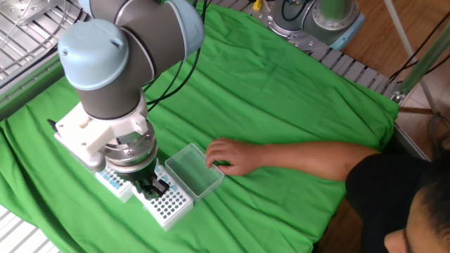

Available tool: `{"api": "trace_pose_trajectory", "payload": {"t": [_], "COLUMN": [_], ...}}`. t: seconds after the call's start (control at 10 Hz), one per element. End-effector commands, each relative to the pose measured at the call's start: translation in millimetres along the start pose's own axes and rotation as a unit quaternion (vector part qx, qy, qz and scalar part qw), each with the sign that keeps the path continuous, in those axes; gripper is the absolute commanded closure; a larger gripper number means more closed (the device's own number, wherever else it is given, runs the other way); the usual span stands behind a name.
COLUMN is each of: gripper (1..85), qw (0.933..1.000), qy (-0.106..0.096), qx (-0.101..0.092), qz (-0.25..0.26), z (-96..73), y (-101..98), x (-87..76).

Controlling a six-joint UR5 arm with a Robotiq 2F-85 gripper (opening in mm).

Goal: Insert a medium pipette tip into the holder for medium pipette tips

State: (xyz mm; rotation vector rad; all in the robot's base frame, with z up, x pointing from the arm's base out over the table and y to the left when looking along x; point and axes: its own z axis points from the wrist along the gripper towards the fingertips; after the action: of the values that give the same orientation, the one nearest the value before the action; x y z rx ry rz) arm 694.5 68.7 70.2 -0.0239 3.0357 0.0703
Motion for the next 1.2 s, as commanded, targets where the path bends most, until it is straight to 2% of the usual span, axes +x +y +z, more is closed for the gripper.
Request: {"api": "trace_pose_trajectory", "payload": {"t": [0.0, 0.6, 0.8, 1.0, 1.1], "gripper": [61.7, 66.0, 77.3, 84.7, 84.7], "qw": [1.0000, 0.9998, 0.9995, 0.9990, 0.9987], "qy": [-0.001, -0.007, -0.005, 0.001, 0.005], "qx": [-0.001, -0.001, 0.005, 0.010, 0.013], "qz": [0.007, 0.018, 0.031, 0.044, 0.048], "z": [3.2, 6.0, 5.3, 1.0, -3.7], "y": [0.0, 0.8, -1.8, -1.0, 0.9], "x": [2.7, -1.6, -1.1, 0.5, 0.0]}}
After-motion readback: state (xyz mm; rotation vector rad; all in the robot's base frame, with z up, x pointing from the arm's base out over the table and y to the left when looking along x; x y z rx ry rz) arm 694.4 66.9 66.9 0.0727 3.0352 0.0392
